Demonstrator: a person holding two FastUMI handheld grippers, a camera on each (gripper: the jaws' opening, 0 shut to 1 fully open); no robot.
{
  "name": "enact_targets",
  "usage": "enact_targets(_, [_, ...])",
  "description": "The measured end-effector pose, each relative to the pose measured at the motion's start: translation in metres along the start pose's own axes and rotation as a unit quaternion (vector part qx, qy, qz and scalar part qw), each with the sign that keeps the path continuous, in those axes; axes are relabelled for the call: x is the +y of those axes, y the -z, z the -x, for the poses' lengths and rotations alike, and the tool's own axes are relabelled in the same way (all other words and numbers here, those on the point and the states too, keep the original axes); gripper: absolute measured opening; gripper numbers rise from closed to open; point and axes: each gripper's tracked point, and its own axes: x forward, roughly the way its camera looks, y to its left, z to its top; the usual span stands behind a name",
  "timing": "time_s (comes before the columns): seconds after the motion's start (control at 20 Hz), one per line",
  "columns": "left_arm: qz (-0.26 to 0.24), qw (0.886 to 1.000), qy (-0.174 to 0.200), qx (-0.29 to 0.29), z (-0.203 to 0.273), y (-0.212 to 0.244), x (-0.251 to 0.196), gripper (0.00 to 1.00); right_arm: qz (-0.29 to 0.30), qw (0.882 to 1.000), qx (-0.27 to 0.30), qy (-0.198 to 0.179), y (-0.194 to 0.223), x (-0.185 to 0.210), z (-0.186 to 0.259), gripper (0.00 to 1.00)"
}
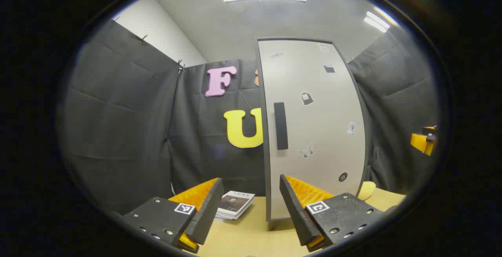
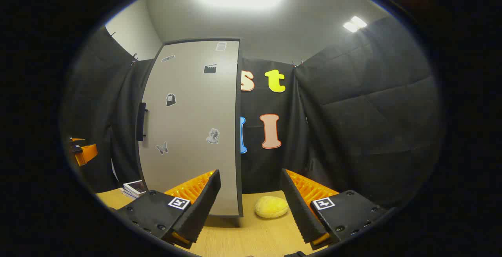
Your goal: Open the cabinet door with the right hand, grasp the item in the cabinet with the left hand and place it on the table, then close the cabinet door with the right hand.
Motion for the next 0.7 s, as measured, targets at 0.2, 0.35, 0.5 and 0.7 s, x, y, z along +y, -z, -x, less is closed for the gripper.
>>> enact_targets(0.2, [-0.002,1.000,-0.011,0.000,0.006,-0.001,0.009,0.87,-0.005,1.000,0.006,-0.006,0.004,0.005,-0.001,0.98])
enact_targets(0.35, [0.000,1.000,-0.017,-0.004,0.010,-0.004,0.013,0.87,-0.004,1.000,0.004,-0.011,0.002,0.008,-0.001,0.98])
enact_targets(0.5, [-0.001,1.000,-0.019,-0.001,0.013,-0.004,0.013,0.87,-0.004,1.000,-0.001,-0.012,-0.001,0.007,0.002,0.97])
enact_targets(0.7, [0.001,1.000,-0.021,-0.008,0.018,-0.010,0.012,0.87,-0.005,1.000,0.000,-0.014,-0.002,0.006,0.005,0.98])
